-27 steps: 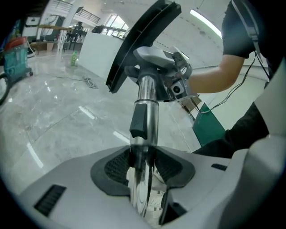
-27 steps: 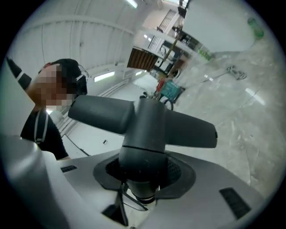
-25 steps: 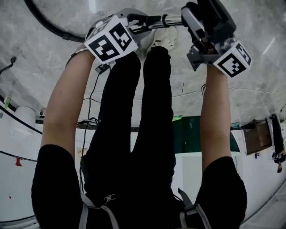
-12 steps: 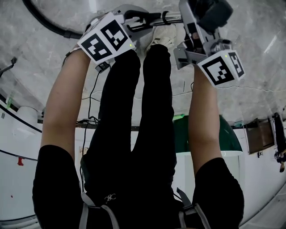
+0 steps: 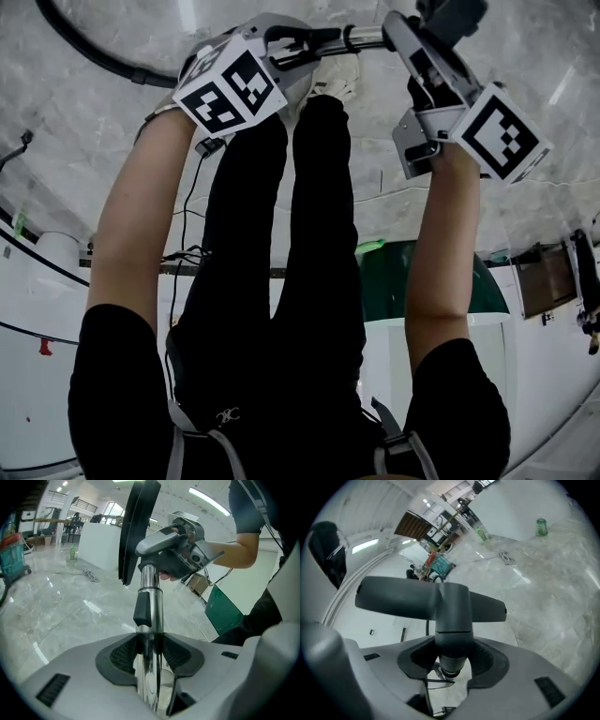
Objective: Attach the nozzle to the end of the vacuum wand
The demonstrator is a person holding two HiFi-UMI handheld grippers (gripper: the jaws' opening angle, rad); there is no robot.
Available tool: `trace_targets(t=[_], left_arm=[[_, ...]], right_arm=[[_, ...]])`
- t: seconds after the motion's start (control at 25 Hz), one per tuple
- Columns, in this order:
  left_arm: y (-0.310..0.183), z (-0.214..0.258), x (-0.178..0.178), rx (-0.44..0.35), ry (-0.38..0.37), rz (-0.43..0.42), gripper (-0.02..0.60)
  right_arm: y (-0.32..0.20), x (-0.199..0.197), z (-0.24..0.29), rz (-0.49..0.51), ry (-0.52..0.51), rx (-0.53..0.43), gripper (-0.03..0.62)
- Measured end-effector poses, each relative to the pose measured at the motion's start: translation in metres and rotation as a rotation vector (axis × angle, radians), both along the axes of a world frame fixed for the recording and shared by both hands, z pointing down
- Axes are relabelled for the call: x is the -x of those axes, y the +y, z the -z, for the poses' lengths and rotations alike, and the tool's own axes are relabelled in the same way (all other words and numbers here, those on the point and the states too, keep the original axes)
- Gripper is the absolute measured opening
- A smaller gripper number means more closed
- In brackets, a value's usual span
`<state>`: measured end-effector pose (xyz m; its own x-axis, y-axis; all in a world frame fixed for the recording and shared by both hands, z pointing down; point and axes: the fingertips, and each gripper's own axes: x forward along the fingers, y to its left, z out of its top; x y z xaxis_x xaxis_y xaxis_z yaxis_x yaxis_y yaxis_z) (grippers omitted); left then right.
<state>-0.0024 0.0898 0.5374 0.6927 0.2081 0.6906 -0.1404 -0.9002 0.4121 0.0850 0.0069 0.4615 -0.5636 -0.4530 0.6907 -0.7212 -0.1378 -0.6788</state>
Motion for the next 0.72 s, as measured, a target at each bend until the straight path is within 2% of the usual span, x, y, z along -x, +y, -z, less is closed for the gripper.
trace_targets(t=[0.12,0.28,0.36,0.48,0.56,0.64,0.72], left_arm=[[0.005,-0.009,0.003,-0.009,-0.021,0.009,0.169],[-0.003,-0.011,0.006,0.007,-0.017,-0.008,0.169],[0.001,-0.007,0.009,0.056,-0.027,-0.035,0.167],[-0.004,0.007,0.008,0.090,-0.018,-0.068,0.166],[-0.006,0.013,0.009,0.082,-0.019,-0.071,0.166],[-0.003,0.009,0.011,0.076,-0.032,-0.052,0.166],[-0.004,0.002,0.013,0.064,-0.049,-0.014,0.166]], right_arm=[[0.004,-0.008,-0.002,-0.100,-0.040,0.121,0.176],[-0.005,-0.003,-0.005,-0.127,-0.002,0.112,0.181],[-0.002,-0.001,-0.002,-0.077,-0.020,0.053,0.186],[-0.007,0.005,0.019,0.111,-0.112,-0.216,0.186],[-0.006,0.010,0.028,0.193,-0.181,-0.334,0.186],[-0.004,0.013,0.023,0.201,-0.206,-0.344,0.186],[-0.005,0.011,0.011,0.130,-0.177,-0.278,0.186]])
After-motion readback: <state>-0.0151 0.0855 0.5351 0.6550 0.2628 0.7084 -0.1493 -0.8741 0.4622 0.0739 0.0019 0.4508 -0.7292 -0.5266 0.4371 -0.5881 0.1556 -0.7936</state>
